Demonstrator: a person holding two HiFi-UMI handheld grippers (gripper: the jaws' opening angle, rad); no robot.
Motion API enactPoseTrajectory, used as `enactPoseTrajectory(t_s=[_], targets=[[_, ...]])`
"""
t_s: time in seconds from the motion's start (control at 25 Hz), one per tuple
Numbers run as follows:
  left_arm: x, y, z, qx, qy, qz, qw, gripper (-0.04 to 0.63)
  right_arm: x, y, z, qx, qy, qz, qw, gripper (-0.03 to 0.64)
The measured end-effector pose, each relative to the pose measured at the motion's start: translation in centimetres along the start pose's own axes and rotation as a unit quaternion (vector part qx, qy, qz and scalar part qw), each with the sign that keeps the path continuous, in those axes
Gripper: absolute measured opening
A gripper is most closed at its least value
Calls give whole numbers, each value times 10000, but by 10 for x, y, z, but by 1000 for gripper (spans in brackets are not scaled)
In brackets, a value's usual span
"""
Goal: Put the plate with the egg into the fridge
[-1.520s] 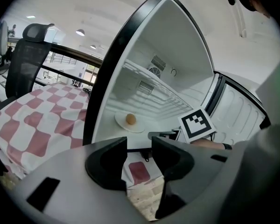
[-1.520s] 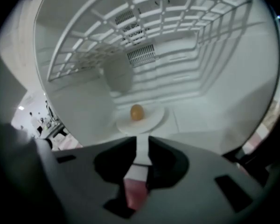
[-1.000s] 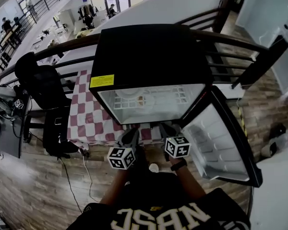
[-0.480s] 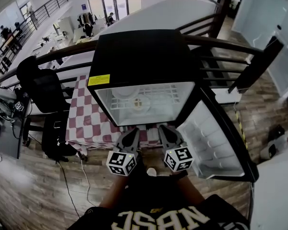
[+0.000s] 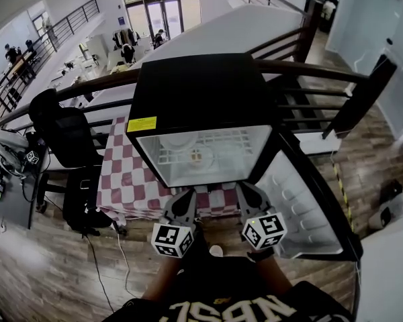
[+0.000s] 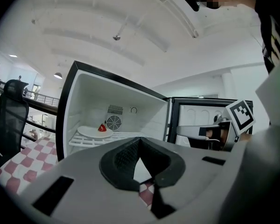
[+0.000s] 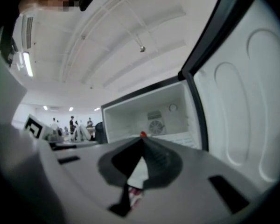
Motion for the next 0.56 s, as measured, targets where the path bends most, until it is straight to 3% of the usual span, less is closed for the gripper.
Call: enactPoseTrajectory(t_s=[0.56], targets=[[-3, 1, -14, 120, 73, 204, 9997, 21, 0, -14, -4, 20, 19, -66, 10000, 20]])
Point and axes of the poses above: the fingertips, and each gripper's own axes: z backward along the fingers, y to its left, x out of its top, the point moved 2 cm from there along z, backward along the fingers, and after that the axes turned 4 degrees about z, right-handed, at the moved point
